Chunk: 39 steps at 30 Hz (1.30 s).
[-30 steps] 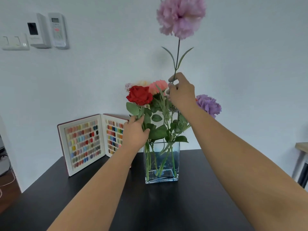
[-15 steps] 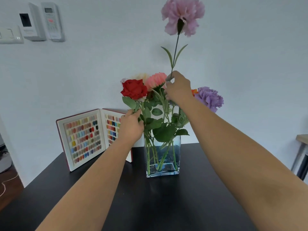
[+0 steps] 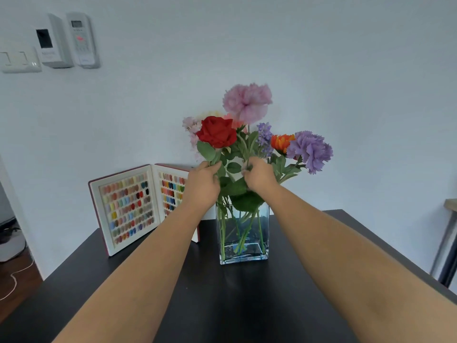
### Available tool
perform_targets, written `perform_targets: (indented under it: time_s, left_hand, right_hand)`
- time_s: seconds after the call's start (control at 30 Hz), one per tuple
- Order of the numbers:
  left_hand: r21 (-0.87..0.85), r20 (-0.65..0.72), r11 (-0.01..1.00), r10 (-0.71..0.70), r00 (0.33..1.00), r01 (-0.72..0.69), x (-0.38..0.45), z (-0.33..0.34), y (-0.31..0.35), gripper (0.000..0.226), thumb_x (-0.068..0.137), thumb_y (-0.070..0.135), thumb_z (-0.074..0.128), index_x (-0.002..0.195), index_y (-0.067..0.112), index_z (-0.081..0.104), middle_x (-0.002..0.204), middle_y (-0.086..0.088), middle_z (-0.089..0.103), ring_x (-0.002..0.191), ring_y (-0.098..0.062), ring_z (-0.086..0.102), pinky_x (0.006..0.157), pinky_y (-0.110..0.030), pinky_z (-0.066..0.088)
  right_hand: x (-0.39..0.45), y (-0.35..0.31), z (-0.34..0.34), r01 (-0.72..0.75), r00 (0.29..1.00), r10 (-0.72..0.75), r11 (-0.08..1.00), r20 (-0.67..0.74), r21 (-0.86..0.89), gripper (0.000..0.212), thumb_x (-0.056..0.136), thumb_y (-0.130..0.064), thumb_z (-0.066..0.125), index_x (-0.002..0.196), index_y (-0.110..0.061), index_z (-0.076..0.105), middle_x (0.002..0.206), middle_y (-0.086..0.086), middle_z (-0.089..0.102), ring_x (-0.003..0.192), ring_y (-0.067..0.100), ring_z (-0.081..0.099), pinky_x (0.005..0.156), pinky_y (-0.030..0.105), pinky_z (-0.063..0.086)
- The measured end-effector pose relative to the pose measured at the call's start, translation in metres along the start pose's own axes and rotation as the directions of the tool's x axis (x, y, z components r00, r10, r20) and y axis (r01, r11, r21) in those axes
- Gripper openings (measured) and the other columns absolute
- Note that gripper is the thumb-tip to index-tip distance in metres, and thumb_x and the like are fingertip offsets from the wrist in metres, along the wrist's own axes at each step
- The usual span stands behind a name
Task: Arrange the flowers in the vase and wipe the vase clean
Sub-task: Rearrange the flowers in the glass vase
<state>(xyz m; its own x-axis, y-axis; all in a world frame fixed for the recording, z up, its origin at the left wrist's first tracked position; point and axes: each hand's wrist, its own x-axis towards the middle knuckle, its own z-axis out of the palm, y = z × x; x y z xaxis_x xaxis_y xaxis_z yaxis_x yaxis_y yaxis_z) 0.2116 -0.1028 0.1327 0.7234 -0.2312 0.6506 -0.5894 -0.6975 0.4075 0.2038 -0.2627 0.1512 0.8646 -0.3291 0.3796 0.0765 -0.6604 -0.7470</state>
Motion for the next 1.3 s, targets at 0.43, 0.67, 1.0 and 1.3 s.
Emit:
perform_targets:
  time_s: [0.43, 0.67, 1.0, 1.3]
  left_hand:
    - [-0.226, -0.087, 0.974, -0.037, 0.996, 0.017, -0.012, 0.019, 0.003, 0.022, 0.094, 0.002, 0.052, 0.101, 0.022, 0.058, 0.091, 0.002, 0.06, 0.08, -0.023, 0.055, 0.068, -0.034, 0.044]
    - [-0.398, -0.176, 0.917, -0.098, 0.979, 0.02, -0.033, 0.022, 0.006, 0.034, 0.094, 0.004, 0.051, 0.107, 0.036, 0.05, 0.111, 0.001, 0.059, 0.104, -0.017, 0.061, 0.085, -0.036, 0.053]
    - [-0.64, -0.265, 0.748, -0.431, 0.863, 0.178, -0.051, 0.006, -0.024, 0.017, 0.096, 0.007, 0.056, 0.102, 0.024, 0.056, 0.092, 0.008, 0.059, 0.081, -0.013, 0.056, 0.081, -0.05, 0.054]
    - [-0.716, 0.025, 0.58, -0.535, 0.845, 0.389, -0.041, 0.01, -0.03, 0.038, 0.1, 0.022, 0.059, 0.137, 0.02, 0.05, 0.132, 0.002, 0.055, 0.117, -0.021, 0.054, 0.103, -0.038, 0.044]
  right_hand:
    - [-0.01, 0.005, -0.004, 0.096, 0.994, -0.096, 0.995, -0.049, -0.006, 0.019, 0.099, -0.024, 0.049, 0.098, -0.006, 0.055, 0.077, 0.006, 0.056, 0.074, 0.025, 0.053, 0.058, 0.029, 0.034]
    - [-0.02, 0.012, -0.006, 0.09, 0.995, -0.09, 0.996, -0.03, 0.005, 0.026, 0.095, -0.022, 0.056, 0.116, -0.007, 0.062, 0.084, 0.011, 0.068, 0.072, 0.02, 0.057, 0.065, 0.025, 0.039]
    - [-0.069, 0.035, -0.034, 0.11, 0.991, -0.097, 0.981, -0.09, 0.16, 0.038, 0.093, -0.011, 0.052, 0.128, -0.018, 0.062, 0.116, -0.001, 0.068, 0.092, 0.008, 0.059, 0.074, 0.002, 0.039]
    - [-0.073, 0.08, -0.041, -0.165, 0.926, 0.306, 0.855, -0.222, 0.491, 0.026, 0.089, -0.018, 0.056, 0.115, -0.019, 0.055, 0.096, 0.001, 0.064, 0.08, 0.017, 0.059, 0.068, 0.029, 0.043]
